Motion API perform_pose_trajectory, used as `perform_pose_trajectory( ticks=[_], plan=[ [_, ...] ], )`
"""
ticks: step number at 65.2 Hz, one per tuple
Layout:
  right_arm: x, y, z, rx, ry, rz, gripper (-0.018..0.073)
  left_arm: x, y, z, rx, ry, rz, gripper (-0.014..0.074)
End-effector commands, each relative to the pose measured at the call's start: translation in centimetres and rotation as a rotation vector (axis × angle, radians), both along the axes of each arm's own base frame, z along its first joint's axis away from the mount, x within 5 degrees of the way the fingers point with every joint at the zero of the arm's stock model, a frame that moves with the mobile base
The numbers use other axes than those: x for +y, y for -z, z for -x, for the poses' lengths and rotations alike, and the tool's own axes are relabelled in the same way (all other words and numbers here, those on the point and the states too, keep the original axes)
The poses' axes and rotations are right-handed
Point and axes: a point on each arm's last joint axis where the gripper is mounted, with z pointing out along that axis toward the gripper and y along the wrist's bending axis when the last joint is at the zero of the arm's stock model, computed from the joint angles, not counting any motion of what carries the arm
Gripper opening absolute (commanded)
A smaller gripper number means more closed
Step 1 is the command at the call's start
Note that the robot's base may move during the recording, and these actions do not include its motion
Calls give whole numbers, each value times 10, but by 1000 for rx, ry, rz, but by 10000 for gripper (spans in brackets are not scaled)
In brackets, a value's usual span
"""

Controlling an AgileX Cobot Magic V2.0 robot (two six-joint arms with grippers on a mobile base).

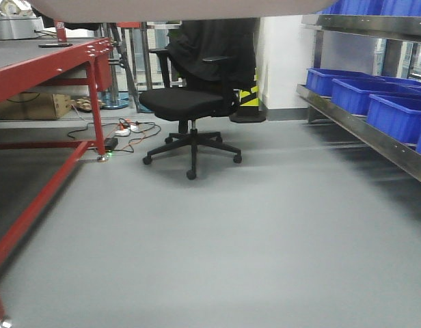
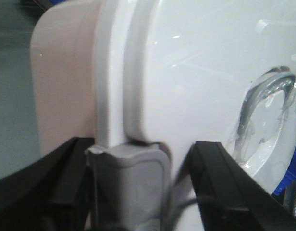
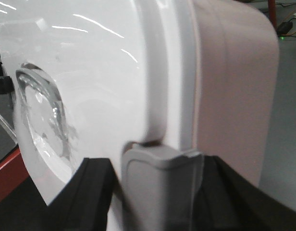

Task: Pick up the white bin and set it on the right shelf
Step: 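Hold the bin with both grippers while driving to the blue-crate shelves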

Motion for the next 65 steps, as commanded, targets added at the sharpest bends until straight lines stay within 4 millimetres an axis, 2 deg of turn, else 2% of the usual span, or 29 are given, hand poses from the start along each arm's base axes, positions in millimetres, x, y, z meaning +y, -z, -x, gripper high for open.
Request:
perform_pose_trajectory(
  ticks=[1,65],
  plan=[
    [13,-26,19,-43,-158,-195,380,-18,-23,31,-30,267,132,271],
    [13,-26,19,-43,-157,-195,380,-18,-23,31,-30,267,132,271]
  ],
)
